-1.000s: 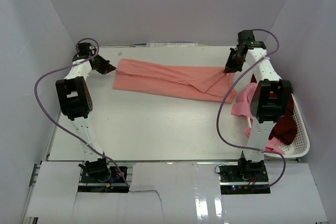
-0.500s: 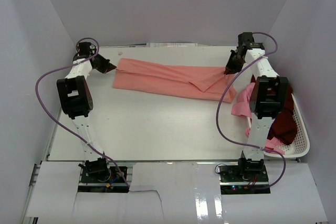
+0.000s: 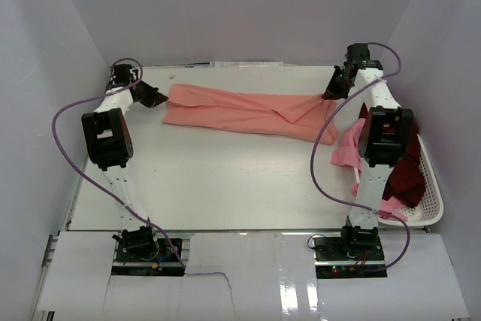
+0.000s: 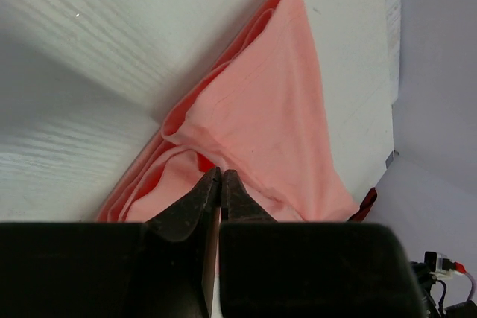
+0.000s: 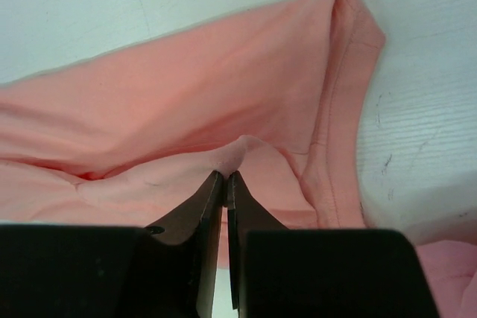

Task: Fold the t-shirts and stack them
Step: Fold the other side of the tshirt into a rectangle

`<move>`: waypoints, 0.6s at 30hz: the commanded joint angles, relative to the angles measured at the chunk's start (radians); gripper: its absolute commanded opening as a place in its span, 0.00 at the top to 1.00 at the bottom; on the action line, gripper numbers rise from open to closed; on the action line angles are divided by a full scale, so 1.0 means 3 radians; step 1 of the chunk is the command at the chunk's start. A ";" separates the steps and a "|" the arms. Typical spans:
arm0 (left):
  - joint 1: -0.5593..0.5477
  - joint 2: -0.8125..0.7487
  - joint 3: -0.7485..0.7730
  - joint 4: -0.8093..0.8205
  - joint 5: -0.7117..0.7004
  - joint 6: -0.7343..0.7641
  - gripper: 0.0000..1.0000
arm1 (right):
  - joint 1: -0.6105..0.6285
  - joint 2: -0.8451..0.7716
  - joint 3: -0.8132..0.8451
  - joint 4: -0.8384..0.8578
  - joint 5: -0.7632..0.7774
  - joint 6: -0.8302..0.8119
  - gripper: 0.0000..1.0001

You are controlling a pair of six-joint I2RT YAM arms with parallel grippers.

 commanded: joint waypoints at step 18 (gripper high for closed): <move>0.0079 -0.0377 -0.0186 0.0185 -0.0077 -0.0148 0.47 | -0.0018 0.0228 0.0269 0.0456 -0.0410 0.0037 0.41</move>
